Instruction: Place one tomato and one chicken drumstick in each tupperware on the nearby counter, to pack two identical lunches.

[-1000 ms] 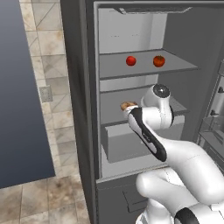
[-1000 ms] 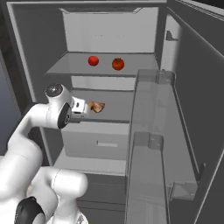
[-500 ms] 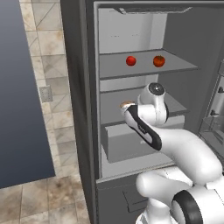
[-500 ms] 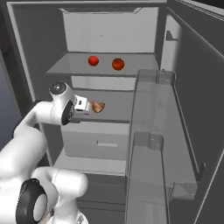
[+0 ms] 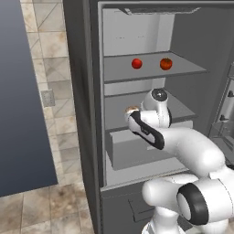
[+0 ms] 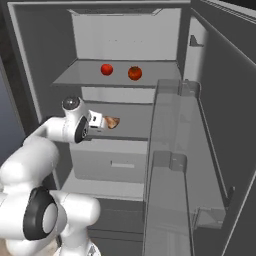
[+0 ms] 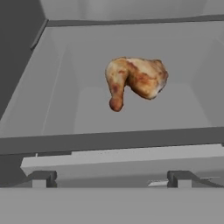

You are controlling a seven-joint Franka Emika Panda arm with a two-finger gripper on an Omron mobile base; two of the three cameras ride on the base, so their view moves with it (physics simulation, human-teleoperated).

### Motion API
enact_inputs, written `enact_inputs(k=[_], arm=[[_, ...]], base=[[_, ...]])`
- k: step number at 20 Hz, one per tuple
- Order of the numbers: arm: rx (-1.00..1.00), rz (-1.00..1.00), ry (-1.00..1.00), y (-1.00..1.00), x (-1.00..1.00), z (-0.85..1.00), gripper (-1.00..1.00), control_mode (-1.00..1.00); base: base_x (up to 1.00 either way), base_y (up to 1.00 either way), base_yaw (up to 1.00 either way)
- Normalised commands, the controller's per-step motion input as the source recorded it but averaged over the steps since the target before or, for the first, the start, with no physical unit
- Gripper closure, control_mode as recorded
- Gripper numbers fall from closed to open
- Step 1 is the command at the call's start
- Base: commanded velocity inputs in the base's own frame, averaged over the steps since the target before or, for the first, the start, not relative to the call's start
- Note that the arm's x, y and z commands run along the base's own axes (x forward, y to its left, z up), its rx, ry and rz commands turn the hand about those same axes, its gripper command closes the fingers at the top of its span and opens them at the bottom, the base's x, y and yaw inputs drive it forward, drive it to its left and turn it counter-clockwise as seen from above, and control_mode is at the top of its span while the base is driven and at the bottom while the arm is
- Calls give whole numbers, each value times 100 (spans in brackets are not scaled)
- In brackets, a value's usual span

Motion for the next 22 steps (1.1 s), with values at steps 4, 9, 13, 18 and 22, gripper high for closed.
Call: enact_inputs(k=[4, 9, 13, 18, 22], arm=[[0, -2, 0, 0, 23, -15, -100, -100], [0, -5, 0, 0, 19, -10, -100, -100], [0, -6, 0, 0, 20, -9, -100, -100], [0, -5, 0, 0, 21, -10, -100, -100], [0, -4, 0, 0, 23, -11, -100, -100]], base=[[0, 0, 0], [0, 0, 0], [0, 0, 0], [0, 0, 0], [0, 0, 0]])
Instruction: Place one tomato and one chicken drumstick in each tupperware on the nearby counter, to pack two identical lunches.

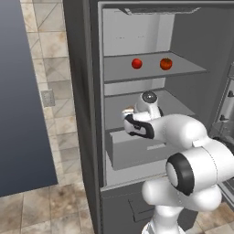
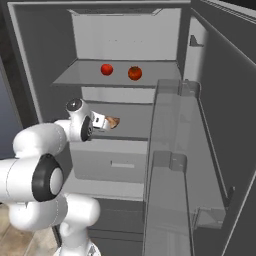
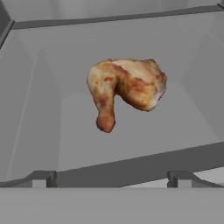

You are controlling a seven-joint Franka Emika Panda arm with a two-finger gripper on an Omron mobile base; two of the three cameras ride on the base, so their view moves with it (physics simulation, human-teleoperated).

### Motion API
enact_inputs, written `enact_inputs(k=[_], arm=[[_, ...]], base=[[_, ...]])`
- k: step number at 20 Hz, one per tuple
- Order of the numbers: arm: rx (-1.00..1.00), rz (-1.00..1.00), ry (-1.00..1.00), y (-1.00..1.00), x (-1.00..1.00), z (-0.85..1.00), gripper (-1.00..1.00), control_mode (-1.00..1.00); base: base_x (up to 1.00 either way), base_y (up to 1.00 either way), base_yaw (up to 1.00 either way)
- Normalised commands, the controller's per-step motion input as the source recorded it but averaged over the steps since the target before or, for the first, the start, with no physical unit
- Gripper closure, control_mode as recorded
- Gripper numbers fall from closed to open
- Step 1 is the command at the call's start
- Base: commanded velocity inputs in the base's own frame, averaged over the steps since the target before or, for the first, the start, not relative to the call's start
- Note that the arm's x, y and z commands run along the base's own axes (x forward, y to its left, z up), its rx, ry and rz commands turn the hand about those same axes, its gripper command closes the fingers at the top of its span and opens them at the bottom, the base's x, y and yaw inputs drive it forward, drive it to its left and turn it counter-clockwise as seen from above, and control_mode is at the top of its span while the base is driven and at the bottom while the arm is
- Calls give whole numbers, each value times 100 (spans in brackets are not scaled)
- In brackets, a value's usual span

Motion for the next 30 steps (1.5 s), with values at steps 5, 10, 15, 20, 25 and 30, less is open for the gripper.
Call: enact_inputs(k=[5, 10, 15, 20, 25, 30], arm=[[0, -3, 0, 0, 28, -12, -100, -100], [0, -2, 0, 0, 28, -13, -100, -100], [0, -3, 0, 0, 25, -17, -100, -100], [0, -2, 0, 0, 30, -18, -100, -100], [0, -2, 0, 0, 31, -15, -100, -100], [0, -3, 0, 0, 27, -18, -100, -100]], base=[[0, 0, 0], [0, 0, 0], [0, 0, 0], [0, 0, 0], [0, 0, 0], [0, 0, 0]])
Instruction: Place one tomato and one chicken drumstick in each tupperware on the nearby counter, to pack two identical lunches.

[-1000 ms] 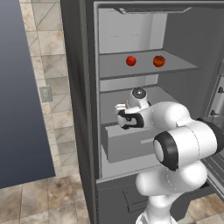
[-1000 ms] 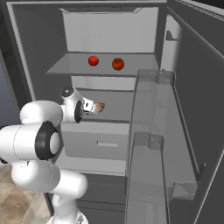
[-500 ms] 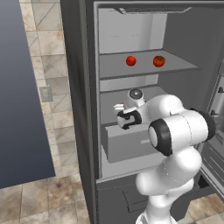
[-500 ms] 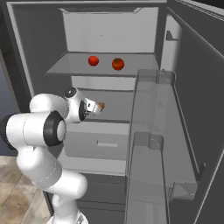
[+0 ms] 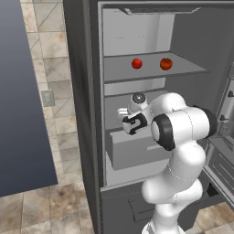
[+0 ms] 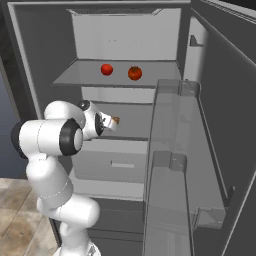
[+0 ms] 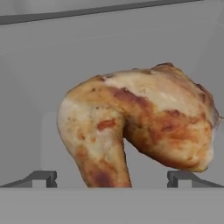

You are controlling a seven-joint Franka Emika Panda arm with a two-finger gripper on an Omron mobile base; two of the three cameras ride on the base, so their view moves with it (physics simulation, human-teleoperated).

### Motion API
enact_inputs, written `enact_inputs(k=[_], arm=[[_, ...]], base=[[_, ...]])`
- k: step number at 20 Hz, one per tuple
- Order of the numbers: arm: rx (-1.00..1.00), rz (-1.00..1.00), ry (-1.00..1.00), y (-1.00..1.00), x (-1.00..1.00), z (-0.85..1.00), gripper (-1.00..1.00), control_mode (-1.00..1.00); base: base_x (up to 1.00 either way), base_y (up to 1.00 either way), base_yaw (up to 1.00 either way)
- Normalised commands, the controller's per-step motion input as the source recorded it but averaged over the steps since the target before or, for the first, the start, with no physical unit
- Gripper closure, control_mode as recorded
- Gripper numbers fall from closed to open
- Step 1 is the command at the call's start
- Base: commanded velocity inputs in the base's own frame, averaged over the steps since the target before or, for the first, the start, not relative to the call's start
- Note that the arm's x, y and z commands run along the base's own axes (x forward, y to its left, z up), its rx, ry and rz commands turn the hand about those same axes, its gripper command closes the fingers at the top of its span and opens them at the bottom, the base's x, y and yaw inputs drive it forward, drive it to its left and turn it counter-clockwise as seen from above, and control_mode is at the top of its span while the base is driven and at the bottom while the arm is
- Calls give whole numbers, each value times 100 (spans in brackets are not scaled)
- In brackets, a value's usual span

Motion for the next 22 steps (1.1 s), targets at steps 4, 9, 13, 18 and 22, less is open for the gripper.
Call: enact_inputs(k=[4, 9, 13, 18, 22], arm=[[0, -3, 0, 0, 17, -20, -100, -100], [0, -3, 0, 0, 12, -20, 100, -100], [0, -3, 0, 0, 0, -24, 100, -100], [0, -3, 0, 0, 0, -22, 100, -100], [0, 0, 2, -16, -46, 0, 100, -100]], base=[[0, 0, 0], [0, 0, 0], [0, 0, 0], [0, 0, 0], [0, 0, 0]])
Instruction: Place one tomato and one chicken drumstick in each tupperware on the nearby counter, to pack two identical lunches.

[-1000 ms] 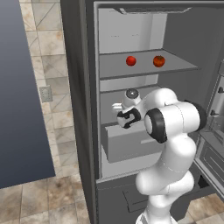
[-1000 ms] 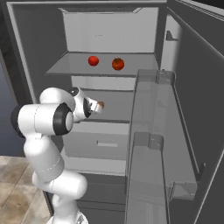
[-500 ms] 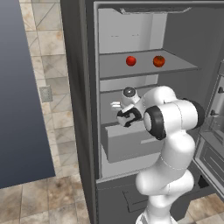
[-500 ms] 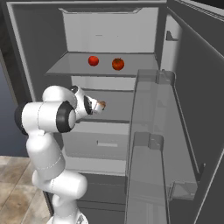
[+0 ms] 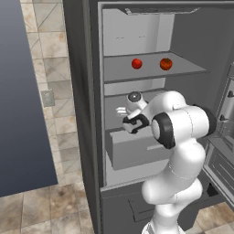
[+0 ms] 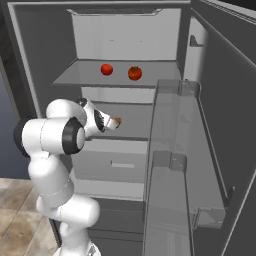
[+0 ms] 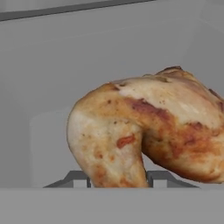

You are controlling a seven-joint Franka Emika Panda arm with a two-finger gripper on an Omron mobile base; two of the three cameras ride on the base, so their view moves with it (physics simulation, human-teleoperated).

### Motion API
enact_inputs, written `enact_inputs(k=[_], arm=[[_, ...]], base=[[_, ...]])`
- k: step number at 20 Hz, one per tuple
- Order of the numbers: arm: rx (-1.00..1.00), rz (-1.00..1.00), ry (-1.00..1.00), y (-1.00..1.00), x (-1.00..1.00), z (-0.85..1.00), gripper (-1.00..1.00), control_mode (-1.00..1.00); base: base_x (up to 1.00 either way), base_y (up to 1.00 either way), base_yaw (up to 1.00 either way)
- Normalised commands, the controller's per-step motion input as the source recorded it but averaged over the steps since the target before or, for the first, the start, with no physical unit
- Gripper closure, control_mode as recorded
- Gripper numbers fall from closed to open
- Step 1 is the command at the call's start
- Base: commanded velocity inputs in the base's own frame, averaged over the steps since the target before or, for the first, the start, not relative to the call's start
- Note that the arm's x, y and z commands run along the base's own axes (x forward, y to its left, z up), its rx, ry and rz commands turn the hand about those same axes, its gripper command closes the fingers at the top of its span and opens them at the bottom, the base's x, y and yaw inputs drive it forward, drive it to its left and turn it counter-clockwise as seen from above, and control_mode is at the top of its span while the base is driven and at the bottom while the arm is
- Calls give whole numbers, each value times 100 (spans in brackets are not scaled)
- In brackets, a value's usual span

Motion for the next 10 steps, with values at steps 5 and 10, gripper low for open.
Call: enact_inputs(k=[5, 10], arm=[[1, 5, 0, -43, -99, 2, 100, -100], [5, 7, 0, -75, -100, 44, 100, -100]], base=[[0, 0, 0], [0, 0, 0]])
